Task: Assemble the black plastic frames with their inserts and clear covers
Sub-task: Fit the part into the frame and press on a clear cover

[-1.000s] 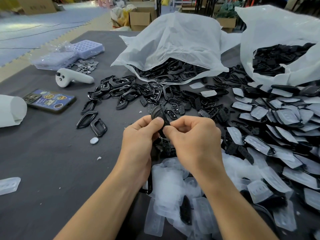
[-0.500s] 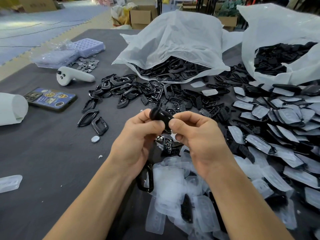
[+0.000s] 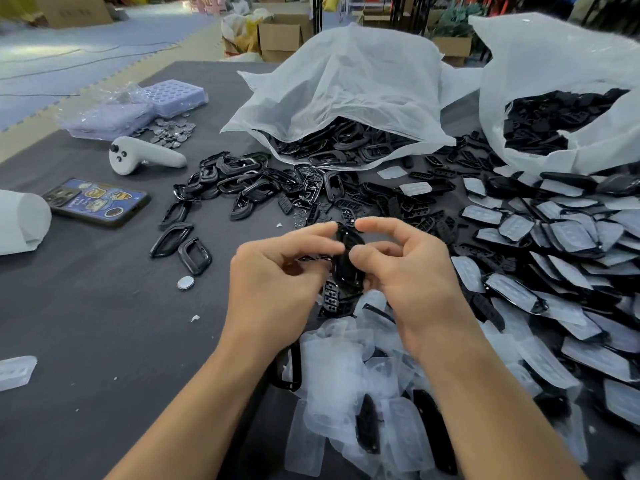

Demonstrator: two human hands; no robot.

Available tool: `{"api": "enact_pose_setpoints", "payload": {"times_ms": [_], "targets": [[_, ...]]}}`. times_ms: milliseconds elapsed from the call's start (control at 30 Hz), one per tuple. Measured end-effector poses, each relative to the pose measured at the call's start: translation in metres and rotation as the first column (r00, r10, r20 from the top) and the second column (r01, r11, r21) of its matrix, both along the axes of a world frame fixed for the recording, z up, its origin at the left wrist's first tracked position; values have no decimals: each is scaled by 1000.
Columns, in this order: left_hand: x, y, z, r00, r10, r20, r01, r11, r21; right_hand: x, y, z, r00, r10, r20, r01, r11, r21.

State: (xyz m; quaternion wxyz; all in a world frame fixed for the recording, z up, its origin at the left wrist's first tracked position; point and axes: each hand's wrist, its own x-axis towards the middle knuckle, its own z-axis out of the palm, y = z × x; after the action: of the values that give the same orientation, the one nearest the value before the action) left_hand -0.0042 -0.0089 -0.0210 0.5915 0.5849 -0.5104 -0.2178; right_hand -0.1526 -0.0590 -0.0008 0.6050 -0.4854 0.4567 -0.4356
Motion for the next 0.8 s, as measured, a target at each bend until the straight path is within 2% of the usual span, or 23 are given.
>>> {"api": "enact_pose_setpoints", "payload": {"times_ms": [67, 133, 233, 300, 367, 467, 567, 667, 733, 800], "targets": [[1, 0, 5, 972, -20, -234, 40, 996, 80, 0, 1, 0, 994, -17, -112, 4, 993, -118], [2, 0, 10, 899, -102, -427, 184, 971, 155, 1, 4, 0, 983, -29, -180, -7, 981, -193], [3, 1, 11, 891, -222, -396, 334, 911, 242, 4, 6, -4, 943, -122, -309, 19, 949, -314], [4, 0, 9, 924, -180, -338, 279, 921, 273, 5, 6, -4, 908, -121, -400, -28, 937, -348], [5, -2, 6, 956, -80, -284, 167, 939, 299, 3, 6, -4, 912, -67, -406, -68, 948, -310], [8, -6, 4, 941, 62, -331, 46, 950, 309, -6, -1, -5, 893, -160, -421, 9, 941, -337], [12, -8, 6, 896, 109, -430, 34, 950, 312, -23, -10, -2, 759, -279, -589, 24, 915, -403], [11, -8, 7, 872, 132, -472, 32, 946, 322, -29, -11, -3, 599, -190, -778, -120, 939, -322], [10, -8, 7, 866, 157, -475, 10, 944, 331, -24, -7, -2, 564, -137, -814, -186, 940, -287], [11, -9, 7, 859, 195, -474, -23, 938, 345, -19, -4, 0, 575, -182, -798, -172, 926, -335]]}}
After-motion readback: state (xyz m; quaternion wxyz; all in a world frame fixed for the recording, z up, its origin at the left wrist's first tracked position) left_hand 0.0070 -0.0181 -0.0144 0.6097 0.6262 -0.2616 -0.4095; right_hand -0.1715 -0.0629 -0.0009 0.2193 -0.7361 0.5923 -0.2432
